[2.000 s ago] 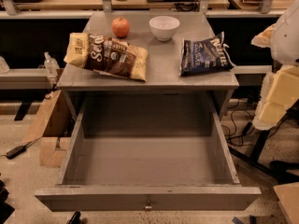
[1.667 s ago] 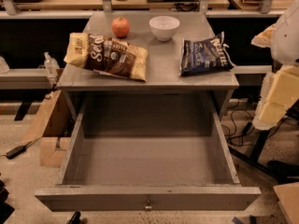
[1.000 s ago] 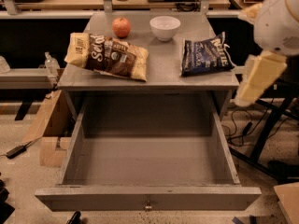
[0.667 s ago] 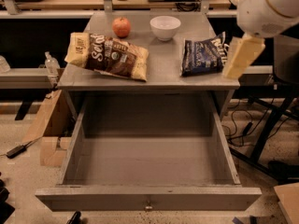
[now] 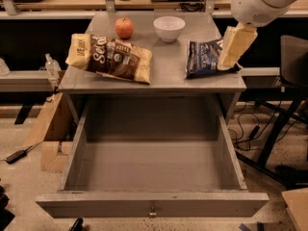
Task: Place blue chip bag into top drawer
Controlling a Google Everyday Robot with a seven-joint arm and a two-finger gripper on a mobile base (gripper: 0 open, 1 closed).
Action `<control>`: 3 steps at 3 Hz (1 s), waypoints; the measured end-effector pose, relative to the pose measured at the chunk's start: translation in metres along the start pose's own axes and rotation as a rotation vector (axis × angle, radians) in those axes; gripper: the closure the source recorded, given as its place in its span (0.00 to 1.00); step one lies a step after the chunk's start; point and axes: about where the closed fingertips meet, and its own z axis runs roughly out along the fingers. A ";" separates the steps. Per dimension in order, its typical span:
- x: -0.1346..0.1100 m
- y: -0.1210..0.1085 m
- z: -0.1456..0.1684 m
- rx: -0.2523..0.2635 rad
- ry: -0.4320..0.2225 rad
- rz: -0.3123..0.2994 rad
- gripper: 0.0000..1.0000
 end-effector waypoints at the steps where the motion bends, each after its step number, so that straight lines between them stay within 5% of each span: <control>1: -0.002 0.006 0.002 -0.003 0.020 0.013 0.00; 3: 0.027 -0.014 0.102 0.019 0.018 0.019 0.00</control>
Offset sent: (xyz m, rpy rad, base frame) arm 0.0743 -0.0014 -0.0770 0.0256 0.0010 -0.0376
